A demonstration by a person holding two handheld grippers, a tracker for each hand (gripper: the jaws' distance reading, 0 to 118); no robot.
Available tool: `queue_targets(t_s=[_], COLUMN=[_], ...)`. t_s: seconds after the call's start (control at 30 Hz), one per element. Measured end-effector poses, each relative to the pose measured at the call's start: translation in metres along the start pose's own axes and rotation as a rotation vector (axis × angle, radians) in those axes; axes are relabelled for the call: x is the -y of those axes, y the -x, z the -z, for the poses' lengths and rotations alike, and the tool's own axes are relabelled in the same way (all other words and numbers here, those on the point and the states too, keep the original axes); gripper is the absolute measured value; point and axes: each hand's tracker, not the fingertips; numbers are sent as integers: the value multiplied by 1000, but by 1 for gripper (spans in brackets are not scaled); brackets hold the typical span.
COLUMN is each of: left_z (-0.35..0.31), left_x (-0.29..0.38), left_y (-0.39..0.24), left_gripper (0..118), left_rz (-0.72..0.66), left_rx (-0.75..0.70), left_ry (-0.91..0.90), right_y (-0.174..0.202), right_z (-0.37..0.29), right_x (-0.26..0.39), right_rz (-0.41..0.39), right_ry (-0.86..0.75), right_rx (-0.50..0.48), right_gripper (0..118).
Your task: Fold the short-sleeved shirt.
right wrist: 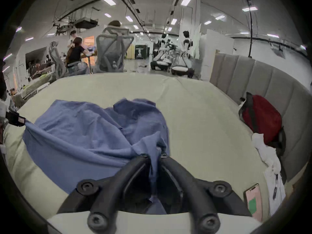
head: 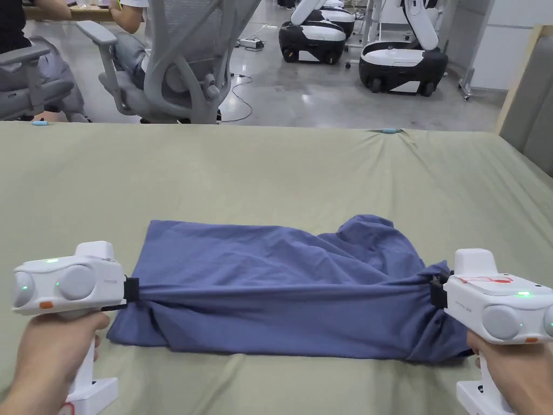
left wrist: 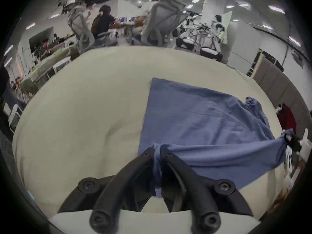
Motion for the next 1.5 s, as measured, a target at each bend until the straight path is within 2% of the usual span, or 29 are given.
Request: queue_targets(t_s=[0.1,0.13,0.17,0.2,0.23,0.27,0.33,0.47,0.5,0.53,0.57,0.6,0.63,0.67,0.7,0.77,0.87,0.97,1.0,1.1,1.2,1.23,1.27,1.37,1.4,1.5], left_z=[14,13,8,-1,-11,-23,-50,-89,-97,-103,-103,-106,-107,-108,-106,-105,-100,-75,-69,-59,-48,-44,-38,-16,-9,18], left_x=[1,3,7,11,16,23,43,90,101,114,123,134,142,149,154,158,154,145,144,137,117,110,102,82,78,73], left_y=[-6,-7,-8,-10,-11,-14,-27,-56,-63,-70,-72,-77,-80,-83,-84,-83,-64,-23,-9,9,15,10,10,6,5,1], left_gripper=[7,20,41,67,89,91,88,83,77,65,55,45,25,1,0,0,0,0,0,0,0,22,52,82,97,84], left_rz=[1,-2,-7,-2,15,33,71,128,144,160,178,210,235,249,267,320,268,94,45,43,28,35,51,90,95,108], left_rx=[-22,-28,-35,-44,-34,-18,20,103,96,68,50,30,18,1,-9,18,-16,-20,-24,-61,-16,-28,-69,-113,-109,-150], left_ry=[16,9,-12,-51,-97,-140,-298,-511,-547,-590,-617,-640,-650,-656,-647,-568,-482,-218,-180,-184,-196,-195,-203,-158,-157,-112], right_y=[-2,-2,-4,-5,-5,-2,12,58,69,77,83,90,96,101,104,104,105,102,101,97,95,94,93,87,85,76], right_z=[18,19,17,10,-1,-15,-43,-100,-108,-116,-123,-127,-128,-131,-135,-135,-142,-141,-141,-134,-129,-128,-127,-125,-125,-124], right_x=[9,12,14,16,16,15,16,35,42,51,58,66,71,77,83,83,86,84,84,84,84,84,84,84,85,84], right_rz=[26,27,25,32,37,39,39,19,23,40,57,70,66,56,54,63,43,48,46,57,53,60,64,60,60,67], right_ry=[41,46,39,-9,-16,-48,-126,-275,-286,-314,-333,-337,-343,-359,-368,-333,-341,-319,-314,-289,-277,-271,-268,-259,-259,-250], right_rx=[0,-5,-17,-57,-55,-50,-52,-35,-37,-56,-80,-73,-59,-33,-26,-87,-62,-58,-56,-76,-68,-70,-70,-62,-59,-43], right_gripper=[4,8,21,45,80,91,92,91,90,84,71,48,8,0,0,0,0,0,0,0,0,0,0,0,0,0])
